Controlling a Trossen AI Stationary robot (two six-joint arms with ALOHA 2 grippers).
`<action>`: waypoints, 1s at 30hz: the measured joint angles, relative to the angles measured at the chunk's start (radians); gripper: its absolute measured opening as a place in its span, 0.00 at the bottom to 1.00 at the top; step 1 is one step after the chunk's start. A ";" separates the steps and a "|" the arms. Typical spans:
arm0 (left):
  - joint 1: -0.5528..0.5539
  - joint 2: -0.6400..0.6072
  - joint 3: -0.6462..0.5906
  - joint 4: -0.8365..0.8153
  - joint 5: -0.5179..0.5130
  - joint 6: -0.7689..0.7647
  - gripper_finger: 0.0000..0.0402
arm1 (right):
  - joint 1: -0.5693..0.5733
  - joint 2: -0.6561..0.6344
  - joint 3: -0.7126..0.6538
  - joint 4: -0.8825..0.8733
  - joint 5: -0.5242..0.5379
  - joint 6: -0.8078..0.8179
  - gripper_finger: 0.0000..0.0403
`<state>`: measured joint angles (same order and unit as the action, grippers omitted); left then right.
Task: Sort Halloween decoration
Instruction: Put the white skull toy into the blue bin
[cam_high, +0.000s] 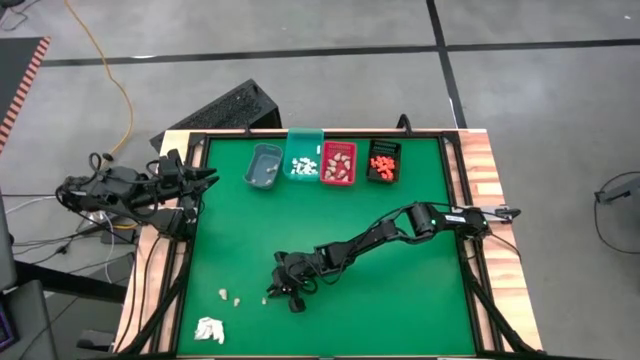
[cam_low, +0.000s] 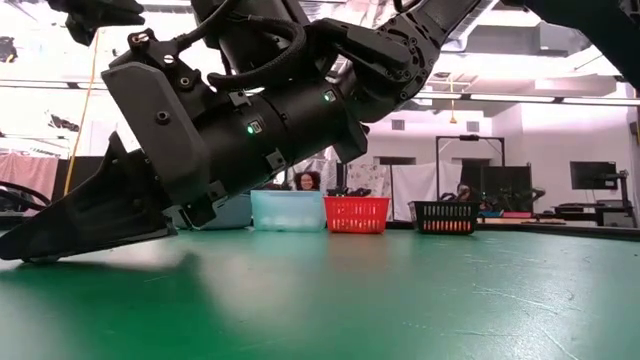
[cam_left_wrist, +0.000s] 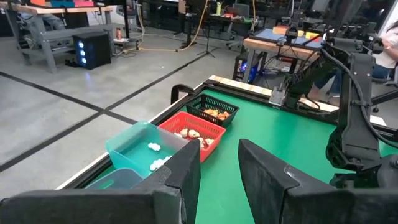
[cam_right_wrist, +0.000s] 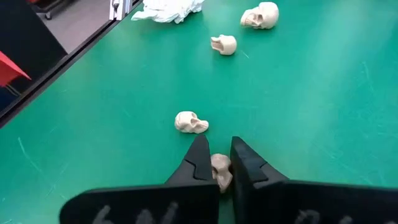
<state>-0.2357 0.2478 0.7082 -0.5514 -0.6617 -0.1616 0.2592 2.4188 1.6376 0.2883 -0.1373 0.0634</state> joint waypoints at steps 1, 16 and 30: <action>0.000 0.000 0.000 0.000 0.000 0.000 0.25 | 0.000 -0.003 0.000 -0.002 0.006 0.001 0.04; 0.000 0.000 0.000 0.000 0.000 -0.008 0.25 | -0.119 -0.073 0.125 -0.101 0.015 0.007 0.04; 0.000 0.000 0.000 0.003 0.000 -0.016 0.25 | -0.358 -0.078 0.414 -0.367 0.088 -0.252 0.05</action>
<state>-0.2356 0.2478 0.7082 -0.5482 -0.6617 -0.1772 -0.0984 2.3409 2.0517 -0.0787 -0.0498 -0.1881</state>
